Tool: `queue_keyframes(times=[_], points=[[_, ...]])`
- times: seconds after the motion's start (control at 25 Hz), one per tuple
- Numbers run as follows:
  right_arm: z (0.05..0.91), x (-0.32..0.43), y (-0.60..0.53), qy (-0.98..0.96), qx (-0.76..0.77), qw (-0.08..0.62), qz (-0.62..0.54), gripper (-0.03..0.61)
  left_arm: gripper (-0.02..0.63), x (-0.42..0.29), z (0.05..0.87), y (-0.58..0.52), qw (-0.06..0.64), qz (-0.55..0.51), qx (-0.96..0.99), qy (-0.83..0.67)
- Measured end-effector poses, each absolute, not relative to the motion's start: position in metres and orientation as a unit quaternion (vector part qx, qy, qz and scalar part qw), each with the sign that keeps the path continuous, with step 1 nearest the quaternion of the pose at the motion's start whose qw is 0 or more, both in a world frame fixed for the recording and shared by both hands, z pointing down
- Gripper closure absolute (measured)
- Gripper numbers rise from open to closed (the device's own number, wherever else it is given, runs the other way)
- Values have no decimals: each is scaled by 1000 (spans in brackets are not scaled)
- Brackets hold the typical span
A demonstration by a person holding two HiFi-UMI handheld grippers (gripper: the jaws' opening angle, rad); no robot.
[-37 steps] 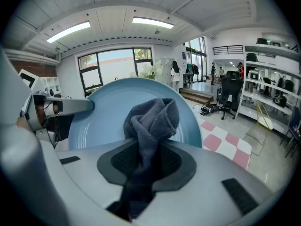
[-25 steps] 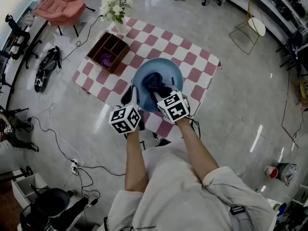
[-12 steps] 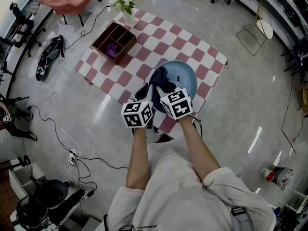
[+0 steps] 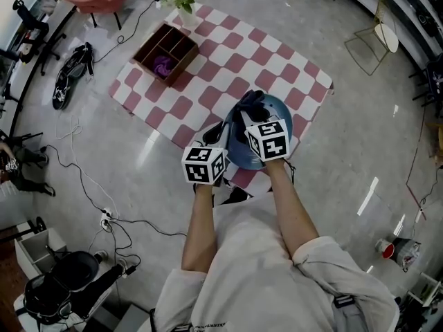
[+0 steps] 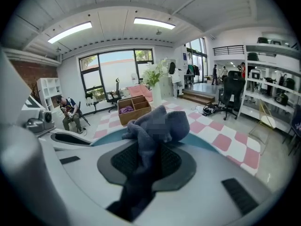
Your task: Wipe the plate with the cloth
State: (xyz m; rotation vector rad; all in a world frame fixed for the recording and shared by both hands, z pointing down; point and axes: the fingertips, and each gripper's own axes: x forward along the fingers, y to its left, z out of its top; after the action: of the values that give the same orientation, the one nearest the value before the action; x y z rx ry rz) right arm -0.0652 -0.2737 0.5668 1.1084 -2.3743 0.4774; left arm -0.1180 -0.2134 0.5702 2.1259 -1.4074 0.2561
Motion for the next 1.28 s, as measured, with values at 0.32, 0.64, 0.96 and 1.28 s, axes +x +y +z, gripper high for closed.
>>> queue_keyframes(times=[0.32, 0.64, 0.96, 1.28], points=[[566, -25, -299, -845, 451, 218, 189, 480, 577, -112, 565, -223, 279, 92, 806, -514], [579, 27, -311, -808, 503, 215, 218, 480, 580, -147, 594, -235, 344, 50, 749, -564], [581, 24, -314, -821, 483, 218, 212, 480, 580, -169, 654, -231, 480, 3, 647, -593], [585, -1, -305, -840, 446, 229, 209, 480, 580, -167, 672, -228, 508, 6, 618, -600]])
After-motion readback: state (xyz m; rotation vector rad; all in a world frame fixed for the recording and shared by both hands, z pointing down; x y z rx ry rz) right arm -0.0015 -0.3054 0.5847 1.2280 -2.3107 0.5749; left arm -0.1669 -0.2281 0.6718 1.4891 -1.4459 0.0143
